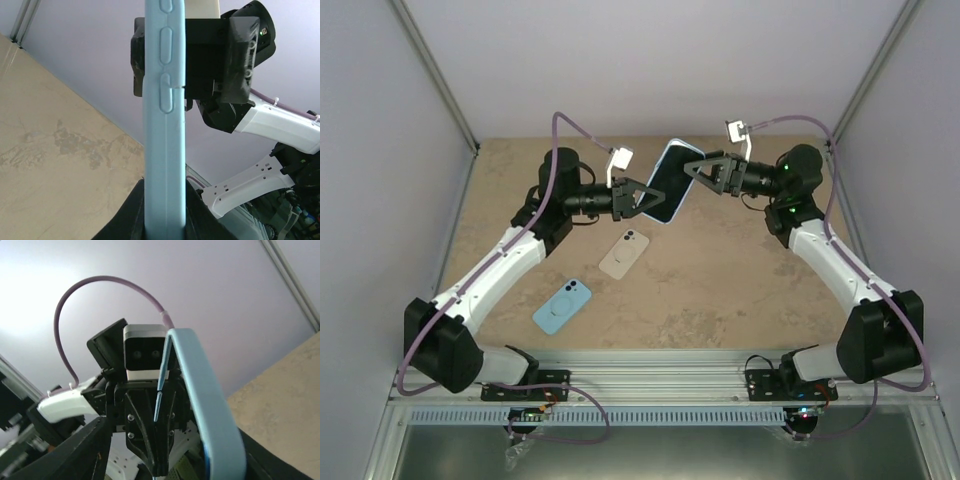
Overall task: Take the phone out of the phone case
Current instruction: Pick up the phone at the center of the board.
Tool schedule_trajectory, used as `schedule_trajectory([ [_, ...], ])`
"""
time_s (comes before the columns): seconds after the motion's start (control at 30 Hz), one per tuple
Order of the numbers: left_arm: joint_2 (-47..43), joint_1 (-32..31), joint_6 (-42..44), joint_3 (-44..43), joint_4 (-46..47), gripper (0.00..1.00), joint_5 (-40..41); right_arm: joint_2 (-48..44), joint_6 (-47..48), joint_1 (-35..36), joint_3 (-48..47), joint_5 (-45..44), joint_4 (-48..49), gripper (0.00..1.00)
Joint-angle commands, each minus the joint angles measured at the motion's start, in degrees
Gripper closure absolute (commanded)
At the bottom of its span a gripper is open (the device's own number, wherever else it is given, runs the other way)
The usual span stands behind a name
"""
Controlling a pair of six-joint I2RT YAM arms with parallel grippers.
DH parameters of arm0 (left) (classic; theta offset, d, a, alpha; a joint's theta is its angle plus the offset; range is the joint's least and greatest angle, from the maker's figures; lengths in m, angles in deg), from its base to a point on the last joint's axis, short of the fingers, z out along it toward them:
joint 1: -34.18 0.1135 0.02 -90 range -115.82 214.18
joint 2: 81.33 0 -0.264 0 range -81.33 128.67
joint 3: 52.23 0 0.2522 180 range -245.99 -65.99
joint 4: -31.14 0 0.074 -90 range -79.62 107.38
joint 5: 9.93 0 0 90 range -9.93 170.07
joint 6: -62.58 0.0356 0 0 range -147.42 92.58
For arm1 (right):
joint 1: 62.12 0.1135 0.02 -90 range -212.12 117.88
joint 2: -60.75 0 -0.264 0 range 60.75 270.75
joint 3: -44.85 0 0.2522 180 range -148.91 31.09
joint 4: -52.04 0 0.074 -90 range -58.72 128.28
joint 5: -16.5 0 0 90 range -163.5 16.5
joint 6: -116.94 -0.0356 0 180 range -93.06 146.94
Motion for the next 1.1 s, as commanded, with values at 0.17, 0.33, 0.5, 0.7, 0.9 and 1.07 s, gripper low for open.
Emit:
schedule_trajectory([
  [0.17,-2.52,0.48,-0.9,1.4,6.11,1.0,0.16,-0.59,-6.17,0.86,2.73,-1.52,5.59,0.64],
  [0.33,-2.43,0.62,-2.37,2.08,7.97,1.0,-0.51,-0.57,-6.46,1.63,3.91,-1.65,5.77,0.7],
  [0.5,-2.35,0.69,-3.24,2.7,9.31,1.0,-1.17,0.08,-6.8,1.93,3.55,-1.4,6.21,0.79],
  [0.7,-2.45,0.75,-3.31,3.47,10.02,1.0,-2.29,0.33,-7.16,2.28,3.54,-1.25,6.94,0.94],
  [0.9,-3.3,3.63,-1.67,3.93,7.98,0.82,-4.59,-0.31,-6.73,2.11,3.26,-0.63,7.18,1.0],
  [1.07,-6.33,7.46,-0.56,6.19,7.55,0.22,-7.35,-0.55,-6.87,1.3,2.23,0.93,8.57,0.99],
])
